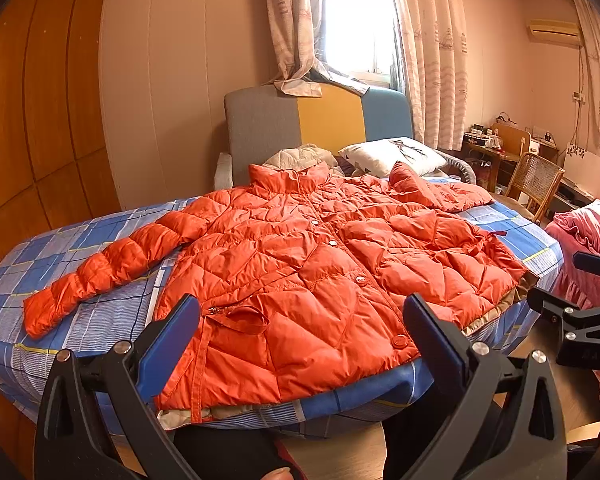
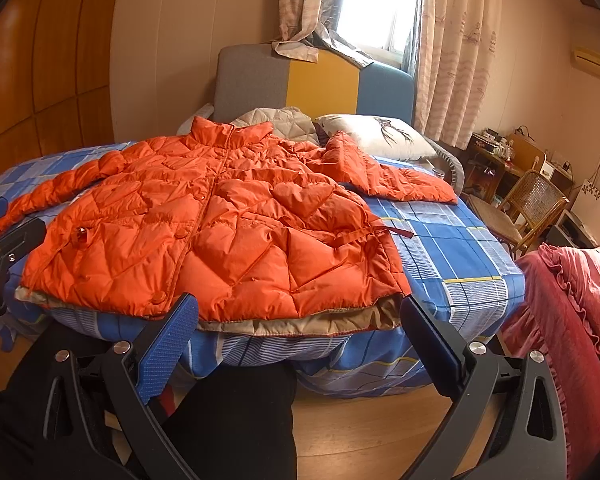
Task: Fold large clothes
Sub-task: 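Move the right tool to the jacket sleeve and close on it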
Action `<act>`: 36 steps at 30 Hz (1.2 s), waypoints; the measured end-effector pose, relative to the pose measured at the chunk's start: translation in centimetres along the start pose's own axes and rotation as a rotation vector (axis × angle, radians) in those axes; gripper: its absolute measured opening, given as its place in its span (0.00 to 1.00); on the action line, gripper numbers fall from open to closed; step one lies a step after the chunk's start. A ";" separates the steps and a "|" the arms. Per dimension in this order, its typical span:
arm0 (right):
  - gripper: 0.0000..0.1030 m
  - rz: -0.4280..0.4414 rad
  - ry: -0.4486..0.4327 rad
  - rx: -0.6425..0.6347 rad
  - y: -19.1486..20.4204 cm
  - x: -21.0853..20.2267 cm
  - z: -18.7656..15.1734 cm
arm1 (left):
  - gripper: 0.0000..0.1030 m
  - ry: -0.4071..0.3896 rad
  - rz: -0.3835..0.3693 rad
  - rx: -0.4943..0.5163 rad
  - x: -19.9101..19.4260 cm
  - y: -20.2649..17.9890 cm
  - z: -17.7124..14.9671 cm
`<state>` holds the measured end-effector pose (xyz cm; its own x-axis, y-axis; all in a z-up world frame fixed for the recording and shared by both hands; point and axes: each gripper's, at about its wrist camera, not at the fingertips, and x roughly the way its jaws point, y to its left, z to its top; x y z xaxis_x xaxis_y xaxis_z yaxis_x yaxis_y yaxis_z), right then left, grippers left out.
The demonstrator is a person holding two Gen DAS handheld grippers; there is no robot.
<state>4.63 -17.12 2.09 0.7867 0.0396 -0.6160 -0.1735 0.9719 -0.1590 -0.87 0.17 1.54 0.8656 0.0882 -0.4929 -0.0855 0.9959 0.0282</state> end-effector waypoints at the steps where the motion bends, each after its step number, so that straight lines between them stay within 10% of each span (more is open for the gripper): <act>1: 0.97 0.000 0.002 -0.001 0.0 0.0 0.0 | 0.98 0.004 0.000 -0.003 0.1 0.1 0.0; 14: 0.97 0.010 0.091 0.104 -2.5 3.5 1.2 | 0.98 0.096 -0.019 -0.042 4.5 1.0 0.4; 36: 0.70 -0.345 0.379 0.404 -19.7 32.3 12.7 | 0.98 0.229 0.016 -0.033 22.0 -1.2 7.1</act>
<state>41.02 -32.01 -4.88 0.4810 -0.3030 -0.8227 0.3460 0.9278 -0.1395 21.77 1.06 -3.13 0.7296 0.0943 -0.6773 -0.1180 0.9930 0.0112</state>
